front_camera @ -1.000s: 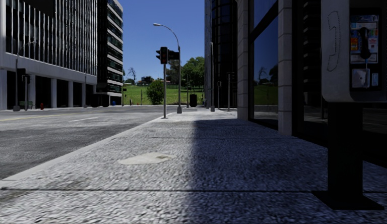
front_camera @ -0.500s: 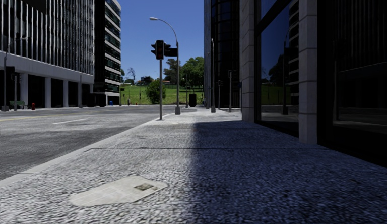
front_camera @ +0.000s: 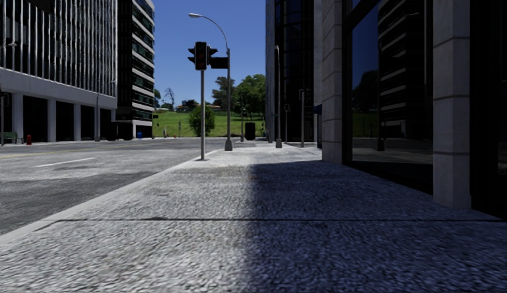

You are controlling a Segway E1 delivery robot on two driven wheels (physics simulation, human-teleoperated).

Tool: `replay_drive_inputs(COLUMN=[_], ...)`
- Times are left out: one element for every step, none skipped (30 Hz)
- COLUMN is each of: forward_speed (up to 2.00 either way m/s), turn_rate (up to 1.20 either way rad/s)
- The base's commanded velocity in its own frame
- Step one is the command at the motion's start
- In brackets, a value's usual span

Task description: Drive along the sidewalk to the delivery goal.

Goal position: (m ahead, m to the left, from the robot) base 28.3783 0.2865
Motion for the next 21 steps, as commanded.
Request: replay_drive_inputs(forward_speed=[2.0, 2.0, 2.0, 2.0, 2.0, 2.0, 2.0, 2.0, 2.0, 2.0, 2.0, 2.0, 2.0, 2.0, 2.0, 2.0, 2.0, 2.0, 2.0, 2.0, 2.0], turn_rate=[-0.2, -0.2, -0.2, -0.2, -0.2, -0.21, -0.21, -0.21, -0.21, -0.22, -0.22, -0.23, -0.23, -0.23, -0.23, -0.23, -0.23, -0.24, -0.24, -0.24, -0.24])
